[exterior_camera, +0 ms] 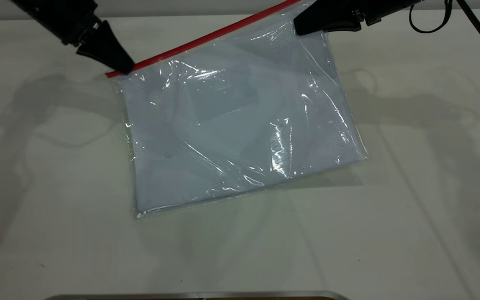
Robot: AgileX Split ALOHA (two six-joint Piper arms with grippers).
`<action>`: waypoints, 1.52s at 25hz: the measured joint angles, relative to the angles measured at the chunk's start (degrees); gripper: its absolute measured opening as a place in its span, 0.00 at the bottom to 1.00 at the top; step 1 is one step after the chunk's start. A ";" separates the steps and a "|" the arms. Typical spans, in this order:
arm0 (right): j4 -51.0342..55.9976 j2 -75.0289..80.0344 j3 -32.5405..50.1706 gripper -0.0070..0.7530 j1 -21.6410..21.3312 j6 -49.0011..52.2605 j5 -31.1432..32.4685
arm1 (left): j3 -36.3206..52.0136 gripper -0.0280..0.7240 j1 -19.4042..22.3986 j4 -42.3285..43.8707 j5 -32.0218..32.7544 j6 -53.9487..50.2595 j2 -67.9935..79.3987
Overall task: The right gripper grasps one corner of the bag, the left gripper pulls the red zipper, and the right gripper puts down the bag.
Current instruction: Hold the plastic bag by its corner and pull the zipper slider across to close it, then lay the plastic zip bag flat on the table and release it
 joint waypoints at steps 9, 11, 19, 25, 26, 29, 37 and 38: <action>0.09 0.04 0.00 0.05 0.00 -0.13 -0.24 | 0.00 0.15 0.46 2.23 0.12 -2.08 0.00; 0.09 0.10 0.00 0.05 -0.07 -0.39 -1.00 | 0.00 0.18 0.60 0.47 -0.13 -2.15 0.00; -1.77 0.75 0.00 0.11 -0.56 -1.44 -10.28 | 0.06 0.49 1.08 -12.95 0.11 -1.14 -7.00; -5.16 4.60 -0.17 0.38 -0.51 -1.12 -19.63 | 0.06 0.59 1.08 -22.53 4.55 -0.72 -17.50; -7.19 5.30 -0.23 0.44 -0.51 -0.59 -21.12 | 0.06 0.60 1.08 -23.81 4.55 -0.72 -19.09; -16.89 6.32 -0.29 0.58 -0.12 4.90 -25.98 | 0.06 0.60 1.08 -25.46 4.55 -0.77 -24.50; -60.46 -0.20 -0.29 0.59 0.32 47.03 -28.96 | 0.06 0.60 1.08 -25.19 4.55 -3.31 -38.32; -65.19 -2.04 -0.29 0.58 0.66 52.60 -26.80 | 0.06 0.60 1.08 -24.44 4.55 -4.26 -40.10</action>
